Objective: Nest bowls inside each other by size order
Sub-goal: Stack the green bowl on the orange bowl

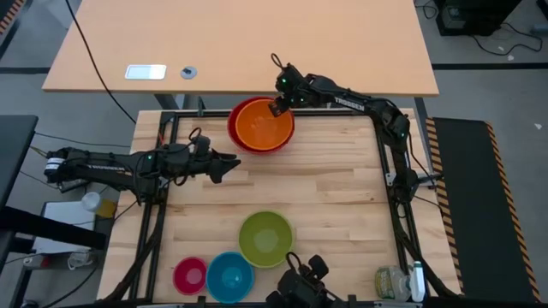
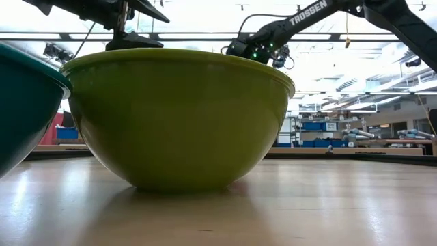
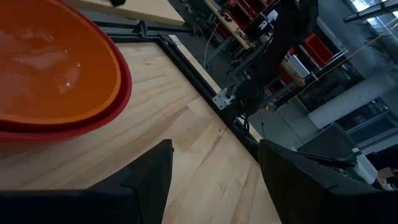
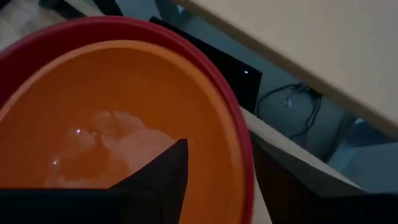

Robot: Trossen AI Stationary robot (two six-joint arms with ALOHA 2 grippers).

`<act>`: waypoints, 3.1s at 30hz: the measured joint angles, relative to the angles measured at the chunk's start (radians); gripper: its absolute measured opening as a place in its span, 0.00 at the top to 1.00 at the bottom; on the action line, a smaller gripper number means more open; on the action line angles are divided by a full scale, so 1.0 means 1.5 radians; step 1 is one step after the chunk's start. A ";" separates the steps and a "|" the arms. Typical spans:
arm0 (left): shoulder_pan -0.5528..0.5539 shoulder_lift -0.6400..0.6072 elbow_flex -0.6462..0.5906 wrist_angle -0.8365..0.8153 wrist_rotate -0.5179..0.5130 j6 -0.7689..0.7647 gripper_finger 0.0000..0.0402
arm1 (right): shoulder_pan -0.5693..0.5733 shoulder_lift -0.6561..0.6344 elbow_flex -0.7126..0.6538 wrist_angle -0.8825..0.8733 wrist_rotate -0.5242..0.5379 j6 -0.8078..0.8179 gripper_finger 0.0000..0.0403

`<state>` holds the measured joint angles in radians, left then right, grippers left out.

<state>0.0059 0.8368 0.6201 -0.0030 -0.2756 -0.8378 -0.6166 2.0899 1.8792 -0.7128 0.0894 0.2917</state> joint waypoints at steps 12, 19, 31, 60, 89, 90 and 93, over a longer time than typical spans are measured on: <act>0.003 0.000 0.000 -0.034 0.000 0.028 0.40 | 0.047 -0.002 0.117 -0.104 -0.129 -0.050 0.53; 0.003 0.000 0.000 -0.063 0.001 0.028 0.40 | 0.148 -0.002 0.118 -0.158 -0.202 -0.074 0.53; 0.003 0.000 0.000 -0.110 0.022 0.027 0.40 | 0.301 -0.001 0.118 -0.192 -0.211 -0.090 0.53; 0.058 0.000 0.000 -0.111 0.053 0.048 0.40 | 0.432 0.000 0.013 -0.291 -0.230 -0.088 0.49; 0.101 -0.017 0.053 -0.035 0.062 0.137 0.40 | 0.501 0.000 -0.123 -0.102 -0.171 0.021 0.42; 0.101 -0.017 0.062 -0.036 0.063 0.143 0.40 | 0.502 0.000 -0.125 -0.097 -0.167 0.020 0.42; 0.101 -0.017 0.088 -0.034 0.063 0.158 0.40 | 0.502 0.000 -0.145 -0.082 -0.162 0.019 0.42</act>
<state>0.1577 0.8111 0.7526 -0.0534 -0.1815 -0.6008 0.1364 2.0899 1.6619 -0.8363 -0.1531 0.3195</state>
